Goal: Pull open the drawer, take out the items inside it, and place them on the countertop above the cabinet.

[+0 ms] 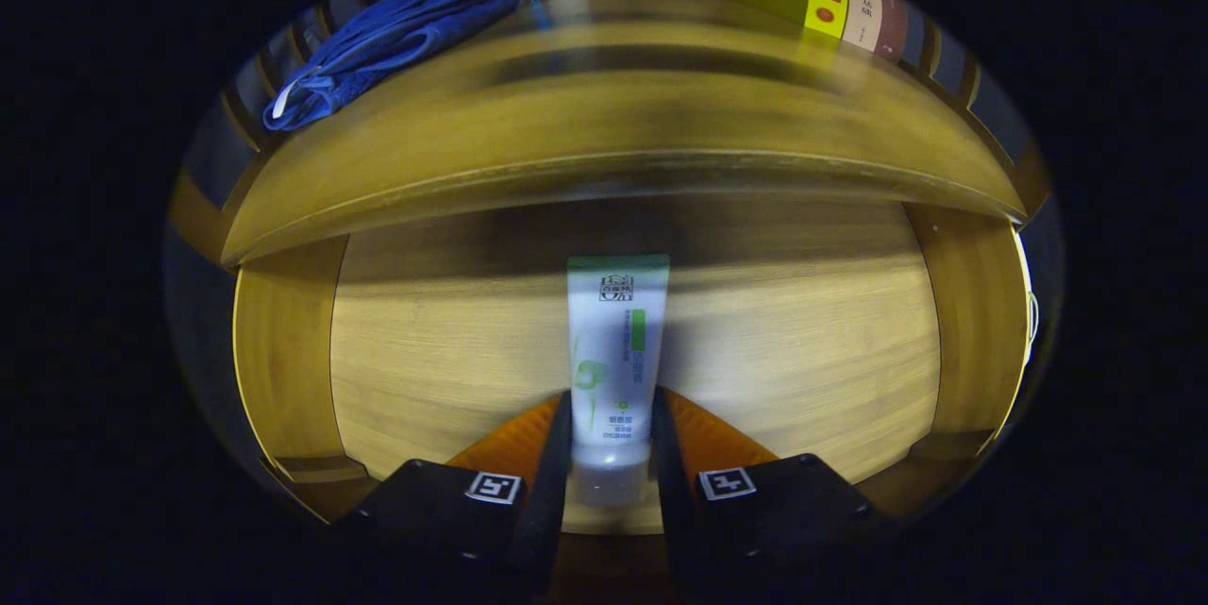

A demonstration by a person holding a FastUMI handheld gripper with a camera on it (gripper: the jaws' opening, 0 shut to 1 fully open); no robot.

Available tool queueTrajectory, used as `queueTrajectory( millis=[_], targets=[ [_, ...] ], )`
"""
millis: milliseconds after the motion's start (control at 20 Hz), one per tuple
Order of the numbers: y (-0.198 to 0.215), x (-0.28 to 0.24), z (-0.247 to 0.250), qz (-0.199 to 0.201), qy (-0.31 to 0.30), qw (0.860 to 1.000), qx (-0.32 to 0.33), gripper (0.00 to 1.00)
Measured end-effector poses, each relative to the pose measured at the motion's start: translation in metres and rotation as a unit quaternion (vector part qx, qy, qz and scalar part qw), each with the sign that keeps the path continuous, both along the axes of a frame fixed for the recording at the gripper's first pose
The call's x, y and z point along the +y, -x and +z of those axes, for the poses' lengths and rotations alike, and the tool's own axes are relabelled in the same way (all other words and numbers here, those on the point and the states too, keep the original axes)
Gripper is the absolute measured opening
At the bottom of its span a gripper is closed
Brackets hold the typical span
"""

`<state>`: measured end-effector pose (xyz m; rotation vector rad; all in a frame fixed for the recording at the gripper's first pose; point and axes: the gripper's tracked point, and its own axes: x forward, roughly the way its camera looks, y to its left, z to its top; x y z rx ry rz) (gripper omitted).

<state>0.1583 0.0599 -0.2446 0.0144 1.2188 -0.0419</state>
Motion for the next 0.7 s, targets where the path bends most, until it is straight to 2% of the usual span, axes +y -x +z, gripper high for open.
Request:
queueTrajectory(
  millis=[300,350,400,500,700],
  targets=[
    [-0.027,0.031,0.064,0.021,-0.026,0.998,-0.043,0.54],
    [0.028,0.018,0.011,0.024,-0.033,0.998,-0.053,0.54],
    [-0.008,0.015,0.058,0.027,-0.035,0.997,-0.062,0.54],
    [-0.006,0.032,0.078,0.029,-0.045,0.996,-0.077,0.54],
    [0.004,0.030,0.099,0.041,-0.053,0.990,-0.123,0.54]
  ],
)
